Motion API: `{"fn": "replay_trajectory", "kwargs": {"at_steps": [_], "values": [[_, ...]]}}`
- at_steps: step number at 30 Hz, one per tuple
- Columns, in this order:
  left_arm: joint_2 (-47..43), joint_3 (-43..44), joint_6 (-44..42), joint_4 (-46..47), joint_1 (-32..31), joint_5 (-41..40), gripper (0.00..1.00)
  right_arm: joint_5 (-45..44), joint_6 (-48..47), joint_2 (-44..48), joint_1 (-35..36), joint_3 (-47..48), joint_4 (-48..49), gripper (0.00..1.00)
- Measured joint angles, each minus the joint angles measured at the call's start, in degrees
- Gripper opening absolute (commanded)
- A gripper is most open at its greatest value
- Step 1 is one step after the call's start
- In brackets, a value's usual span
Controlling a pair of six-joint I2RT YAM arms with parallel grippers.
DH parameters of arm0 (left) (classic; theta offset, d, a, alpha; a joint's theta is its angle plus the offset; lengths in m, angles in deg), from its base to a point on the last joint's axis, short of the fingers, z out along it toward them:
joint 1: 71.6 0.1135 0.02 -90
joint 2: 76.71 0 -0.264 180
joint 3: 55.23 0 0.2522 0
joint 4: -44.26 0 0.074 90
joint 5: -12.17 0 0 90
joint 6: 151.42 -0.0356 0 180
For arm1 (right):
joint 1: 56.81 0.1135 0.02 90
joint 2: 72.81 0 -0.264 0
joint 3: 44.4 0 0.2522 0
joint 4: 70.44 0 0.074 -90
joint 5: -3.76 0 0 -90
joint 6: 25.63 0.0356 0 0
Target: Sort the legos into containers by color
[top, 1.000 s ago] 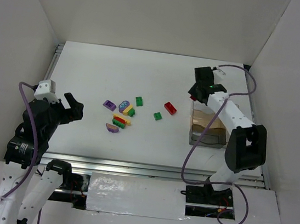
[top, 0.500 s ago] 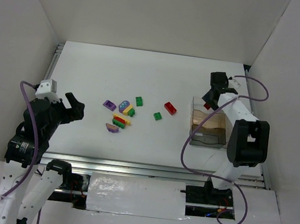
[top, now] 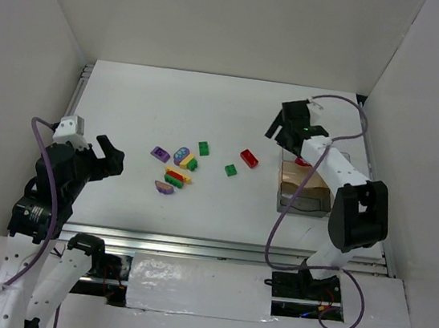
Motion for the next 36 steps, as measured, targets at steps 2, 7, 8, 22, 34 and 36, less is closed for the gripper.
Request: {"fn": "replay_trajectory", "kwargs": {"at_steps": [2, 7, 8, 22, 34, 36], "values": [[0.0, 0.0, 0.0, 0.0, 0.0, 0.0, 1.0, -0.4, -1.4, -0.8, 5.4, 3.7, -1.2, 0.93], [0.0, 0.0, 0.0, 0.0, 0.0, 0.0, 0.99, 2.2, -7.2, -7.7, 12.1, 14.7, -2.2, 0.93], [0.0, 0.0, 0.0, 0.0, 0.0, 0.0, 0.99, 3.7, -9.2, -9.5, 12.3, 16.2, -2.4, 0.92], [0.0, 0.0, -0.9, 0.0, 0.0, 0.6, 0.99, 13.6, -24.3, -21.5, 11.9, 17.8, -7.3, 0.75], [0.0, 0.0, -1.0, 0.0, 0.0, 1.0, 1.0, 13.4, -24.2, -26.9, 11.8, 20.3, -9.9, 0.0], [0.0, 0.0, -1.0, 0.0, 0.0, 1.0, 1.0, 13.0, -23.7, -26.8, 11.8, 20.2, -9.8, 0.0]]}}
